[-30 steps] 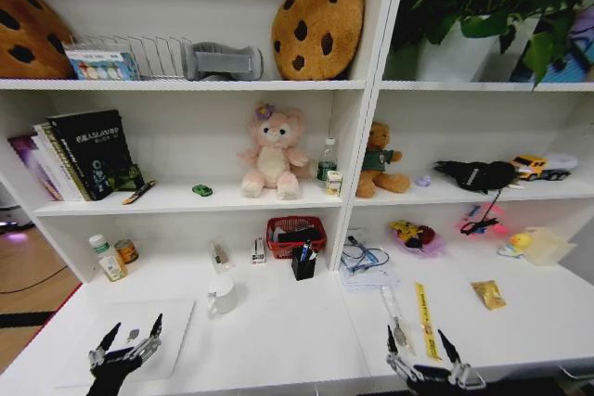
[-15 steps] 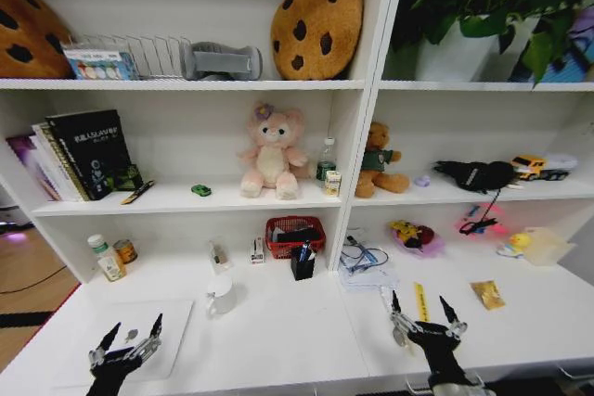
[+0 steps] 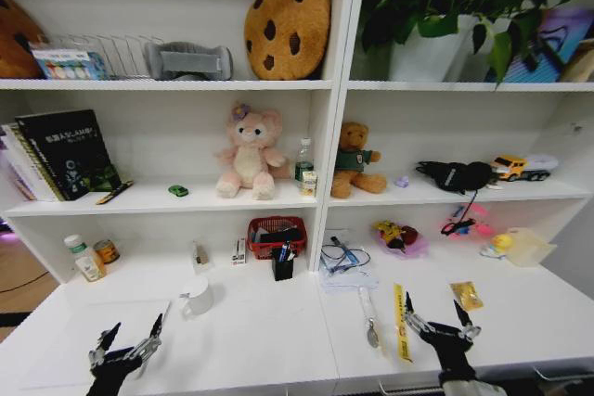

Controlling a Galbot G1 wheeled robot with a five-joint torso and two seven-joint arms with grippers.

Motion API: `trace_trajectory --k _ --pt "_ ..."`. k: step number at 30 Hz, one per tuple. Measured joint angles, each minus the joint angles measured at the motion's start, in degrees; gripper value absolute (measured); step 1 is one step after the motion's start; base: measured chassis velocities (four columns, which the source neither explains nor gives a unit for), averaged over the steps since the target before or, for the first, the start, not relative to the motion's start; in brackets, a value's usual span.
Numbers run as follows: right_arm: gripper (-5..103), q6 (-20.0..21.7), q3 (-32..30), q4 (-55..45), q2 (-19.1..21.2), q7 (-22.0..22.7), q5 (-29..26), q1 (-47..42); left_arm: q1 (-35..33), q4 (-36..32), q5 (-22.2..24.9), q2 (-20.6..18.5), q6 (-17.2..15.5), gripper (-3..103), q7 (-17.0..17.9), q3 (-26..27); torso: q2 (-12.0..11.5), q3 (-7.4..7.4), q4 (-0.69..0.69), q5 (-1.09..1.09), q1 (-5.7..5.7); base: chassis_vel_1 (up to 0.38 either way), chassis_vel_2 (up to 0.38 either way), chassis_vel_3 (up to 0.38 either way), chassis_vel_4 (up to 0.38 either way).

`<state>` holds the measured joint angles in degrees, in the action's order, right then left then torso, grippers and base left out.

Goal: Organize the objects on the table.

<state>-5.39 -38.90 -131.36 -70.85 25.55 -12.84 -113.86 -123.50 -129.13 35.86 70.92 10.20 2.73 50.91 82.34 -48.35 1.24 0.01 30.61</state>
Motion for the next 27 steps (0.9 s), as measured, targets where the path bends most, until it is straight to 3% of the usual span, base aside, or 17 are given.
trace_trajectory --k 11,17,21,27 --pt "100 2.6 -2.5 1.5 0.2 0.6 -3.8 3.2 0.0 0.0 0.0 0.0 0.0 100 0.0 0.0 0.0 0.00 -0.02 0.00 0.01 -0.120 -0.103 0.128 0.114" --pt "100 8.2 -5.4 6.1 1.3 2.0 -11.5 8.2 0.0 0.0 0.0 0.0 0.0 100 0.0 0.0 0.0 0.00 0.01 0.01 0.01 -0.044 -0.063 0.031 0.049" --pt "100 13.0 -6.7 10.8 3.5 1.9 -15.7 13.1 0.0 0.0 0.0 0.0 0.0 100 0.0 0.0 0.0 0.00 0.00 -0.01 0.01 0.013 0.008 -0.008 -0.005" --pt "100 14.6 -6.2 20.0 8.7 0.5 -16.9 20.5 0.0 0.0 0.0 0.0 0.0 100 0.0 0.0 0.0 0.00 -0.01 0.01 0.01 0.017 0.012 -0.008 -0.007"
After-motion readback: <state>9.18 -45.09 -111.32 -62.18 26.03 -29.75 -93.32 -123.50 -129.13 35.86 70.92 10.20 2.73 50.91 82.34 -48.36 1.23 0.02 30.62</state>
